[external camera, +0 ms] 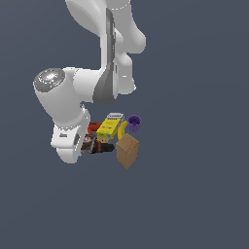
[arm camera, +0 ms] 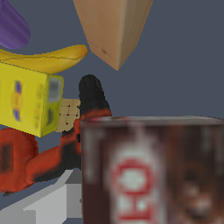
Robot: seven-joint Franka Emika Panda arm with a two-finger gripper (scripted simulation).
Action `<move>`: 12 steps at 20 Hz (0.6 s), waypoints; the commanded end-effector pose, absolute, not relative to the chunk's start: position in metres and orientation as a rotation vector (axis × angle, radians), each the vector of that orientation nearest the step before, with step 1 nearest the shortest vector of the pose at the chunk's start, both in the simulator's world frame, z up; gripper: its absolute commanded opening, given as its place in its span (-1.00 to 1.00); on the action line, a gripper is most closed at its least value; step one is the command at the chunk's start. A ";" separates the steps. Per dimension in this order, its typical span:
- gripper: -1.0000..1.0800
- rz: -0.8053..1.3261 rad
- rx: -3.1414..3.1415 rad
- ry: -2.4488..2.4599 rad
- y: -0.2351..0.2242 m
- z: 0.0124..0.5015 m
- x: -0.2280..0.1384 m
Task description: Pick up a designated object from a clutter of objects.
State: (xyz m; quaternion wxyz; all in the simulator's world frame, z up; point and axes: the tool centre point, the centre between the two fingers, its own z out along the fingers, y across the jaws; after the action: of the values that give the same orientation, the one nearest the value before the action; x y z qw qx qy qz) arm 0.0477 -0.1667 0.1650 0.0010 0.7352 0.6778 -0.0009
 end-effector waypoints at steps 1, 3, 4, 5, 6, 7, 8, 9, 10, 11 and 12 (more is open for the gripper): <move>-1.00 -0.004 2.308 2.128 -0.160 0.186 0.037; -1.00 -0.004 2.308 2.128 -0.154 0.203 0.029; -1.00 -0.004 2.308 2.128 -0.152 0.212 0.025; -1.00 -0.004 2.308 2.128 -0.149 0.220 0.021; -1.00 -0.004 2.308 2.128 -0.146 0.229 0.017; -1.00 -0.004 2.308 2.128 -0.143 0.238 0.013; -1.00 -0.004 2.308 2.129 -0.140 0.247 0.009; -1.00 -0.004 2.308 2.129 -0.137 0.256 0.005; -1.00 -0.004 2.308 2.129 -0.134 0.265 0.000; -1.00 -0.003 2.309 2.129 -0.132 0.275 -0.004; -1.00 -0.003 2.309 2.129 -0.129 0.284 -0.008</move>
State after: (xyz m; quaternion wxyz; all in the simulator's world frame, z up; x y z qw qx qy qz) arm -0.0012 -0.1332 0.2701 0.0006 0.7351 0.6779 -0.0010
